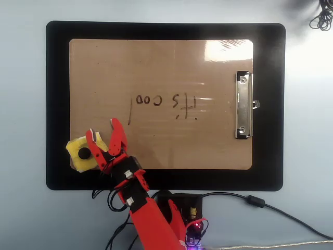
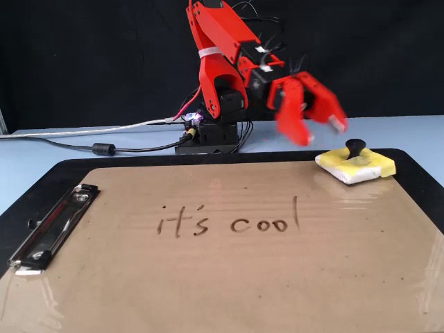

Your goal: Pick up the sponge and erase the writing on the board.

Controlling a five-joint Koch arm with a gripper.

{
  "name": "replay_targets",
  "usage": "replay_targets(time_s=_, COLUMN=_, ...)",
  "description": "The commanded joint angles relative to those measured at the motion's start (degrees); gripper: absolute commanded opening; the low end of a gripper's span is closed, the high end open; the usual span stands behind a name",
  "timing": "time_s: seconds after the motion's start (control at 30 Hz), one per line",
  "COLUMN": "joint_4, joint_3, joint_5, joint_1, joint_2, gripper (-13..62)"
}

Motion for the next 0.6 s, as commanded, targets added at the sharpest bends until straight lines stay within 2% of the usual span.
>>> replay_targets(time_s=0.0, joint_4=-8.88, joint_3=-1.93, joint_5=-6.06, joint_1=-1.93, joint_2=0.97, gripper=33.4)
replay_targets(time_s=0.1, joint_4=-5.19, joint_3=-2.02, joint_5=-6.15, joint_1=-3.25, joint_2=1.85, gripper=33.5)
replay_targets(time_s=0.3, joint_4=5.45, joint_3=-6.42, joint_5=-6.77, joint_1=-14.06, joint_2=2.11, gripper=33.6)
replay_targets(time_s=0.47, joint_4=3.96, joint_3=-7.12, joint_5=-5.80, joint_1=-18.81, joint_2=-0.35, gripper=32.8)
replay_targets(time_s=0.57, joint_4=-7.38, joint_3=-4.92, joint_5=-3.69, joint_1=-19.07, joint_2=-4.13, gripper=31.3)
